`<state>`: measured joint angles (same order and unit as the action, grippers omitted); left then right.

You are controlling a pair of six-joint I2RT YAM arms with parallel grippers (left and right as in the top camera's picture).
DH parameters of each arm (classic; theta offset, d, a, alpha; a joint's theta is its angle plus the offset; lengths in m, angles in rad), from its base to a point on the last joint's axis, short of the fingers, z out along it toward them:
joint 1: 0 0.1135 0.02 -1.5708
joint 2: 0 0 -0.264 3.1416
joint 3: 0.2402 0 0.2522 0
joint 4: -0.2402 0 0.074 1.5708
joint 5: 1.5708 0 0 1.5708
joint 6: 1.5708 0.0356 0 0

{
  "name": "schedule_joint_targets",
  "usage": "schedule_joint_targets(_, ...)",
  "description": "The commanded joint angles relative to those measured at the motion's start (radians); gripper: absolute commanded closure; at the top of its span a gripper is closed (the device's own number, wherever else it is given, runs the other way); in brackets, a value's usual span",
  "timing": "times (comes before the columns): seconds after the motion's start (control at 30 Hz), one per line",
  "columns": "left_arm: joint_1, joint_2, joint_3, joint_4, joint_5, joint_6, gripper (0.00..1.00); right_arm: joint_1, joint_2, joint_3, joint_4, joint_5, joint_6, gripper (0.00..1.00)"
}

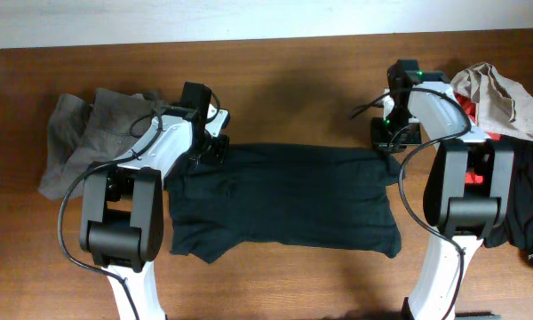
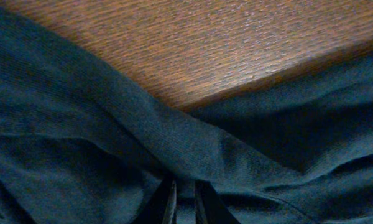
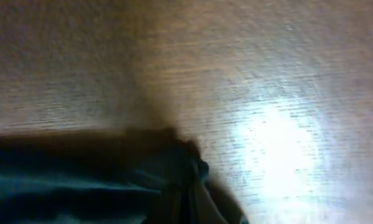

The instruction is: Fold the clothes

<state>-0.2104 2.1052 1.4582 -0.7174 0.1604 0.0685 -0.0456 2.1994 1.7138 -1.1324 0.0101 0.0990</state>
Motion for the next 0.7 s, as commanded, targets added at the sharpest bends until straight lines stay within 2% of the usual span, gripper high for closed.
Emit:
schedule_joint_targets(0.0,0.004,0.028,0.003,-0.009,-0.026,0.019,0.88,-0.018,0.014,0.064,-0.064,-0.003,0.225,0.96)
schedule_joint_targets(0.1,0.004,0.028,0.003,-0.009,-0.026,0.019,0.88,-0.053,0.014,0.077,-0.122,-0.029,0.375,0.96)
schedule_joint_targets(0.17,0.004,0.028,0.003,-0.009,-0.026,0.019,0.88,-0.087,0.014,0.077,-0.144,-0.092,0.424,0.96)
schedule_joint_targets(0.3,0.004,0.028,0.003,-0.008,-0.026,0.019,0.89,-0.158,0.014,0.077,-0.163,-0.132,0.483,0.95)
schedule_joint_targets(0.43,0.004,0.028,0.003,-0.008,-0.026,0.019,0.89,-0.185,0.014,0.077,-0.159,-0.135,0.481,0.93)
schedule_joint_targets(0.5,0.004,0.028,0.003,-0.008,-0.026,0.019,0.89,-0.187,0.014,0.077,-0.137,-0.143,0.423,0.81)
schedule_joint_targets(0.57,0.004,0.028,0.003,-0.008,-0.026,0.019,0.89,-0.185,0.014,0.077,-0.128,-0.163,0.354,0.61)
schedule_joint_targets(0.67,0.004,0.028,0.003,-0.006,-0.027,0.019,0.89,-0.185,0.014,0.079,-0.128,-0.172,0.297,0.43)
